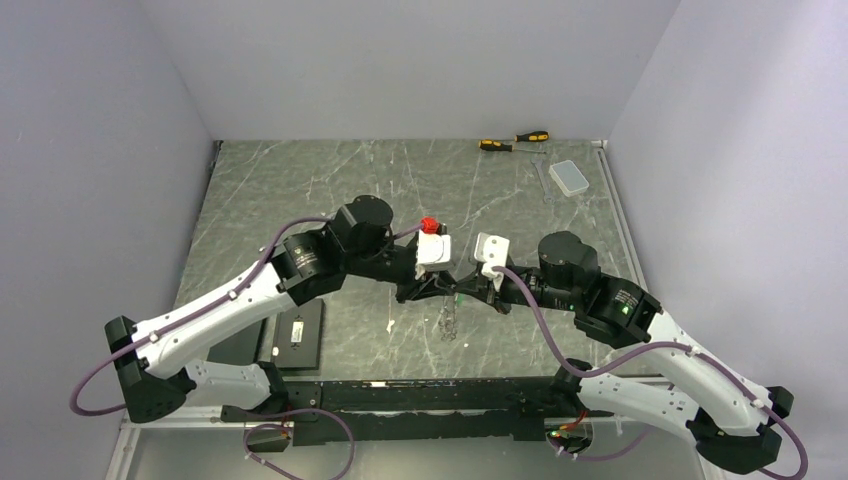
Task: Put the keys on the keyring
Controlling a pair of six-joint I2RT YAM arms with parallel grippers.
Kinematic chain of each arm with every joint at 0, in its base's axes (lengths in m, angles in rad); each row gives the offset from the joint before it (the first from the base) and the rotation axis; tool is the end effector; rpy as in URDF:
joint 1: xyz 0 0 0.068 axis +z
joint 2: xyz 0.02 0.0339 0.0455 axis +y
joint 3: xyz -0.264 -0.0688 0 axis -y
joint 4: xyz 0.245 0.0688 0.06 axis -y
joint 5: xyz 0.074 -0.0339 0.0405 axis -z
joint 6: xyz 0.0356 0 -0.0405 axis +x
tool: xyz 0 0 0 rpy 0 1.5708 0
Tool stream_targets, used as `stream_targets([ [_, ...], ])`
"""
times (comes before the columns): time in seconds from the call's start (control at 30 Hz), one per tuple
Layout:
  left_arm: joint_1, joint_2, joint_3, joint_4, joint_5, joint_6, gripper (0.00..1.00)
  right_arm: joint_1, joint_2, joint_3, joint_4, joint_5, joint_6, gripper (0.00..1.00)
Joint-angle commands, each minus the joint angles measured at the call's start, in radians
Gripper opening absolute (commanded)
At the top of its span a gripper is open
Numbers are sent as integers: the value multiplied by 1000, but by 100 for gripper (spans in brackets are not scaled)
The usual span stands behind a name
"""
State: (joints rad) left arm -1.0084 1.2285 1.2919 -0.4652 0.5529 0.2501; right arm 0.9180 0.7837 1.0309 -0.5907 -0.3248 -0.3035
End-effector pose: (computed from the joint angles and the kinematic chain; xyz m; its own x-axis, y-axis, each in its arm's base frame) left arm 0.1271 -0.2368 0.3968 0.0399 0.3317 -0.9426 0.9988 -0.0384 0.0288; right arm 0.0865 0.1319 0.3817 0.0843 -0.3560 -0.9307 -0.9538 0.2416 -0.1788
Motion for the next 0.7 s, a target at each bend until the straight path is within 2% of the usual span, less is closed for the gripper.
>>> stream_targets([
  [0.0, -2, 22, 51, -28, -1, 24, 25, 3, -6, 29, 67, -21, -2, 0],
  [0.4, -3, 61, 82, -74, -17, 63, 29, 4, -5, 31, 68, -25, -2, 0],
  [0.53, -2, 59, 77, -57, -19, 63, 22, 4, -3, 30, 69, -26, -2, 0],
  [0.67, -3, 66, 80, -61, -16, 70, 9, 4, -9, 29, 73, -26, 1, 0],
])
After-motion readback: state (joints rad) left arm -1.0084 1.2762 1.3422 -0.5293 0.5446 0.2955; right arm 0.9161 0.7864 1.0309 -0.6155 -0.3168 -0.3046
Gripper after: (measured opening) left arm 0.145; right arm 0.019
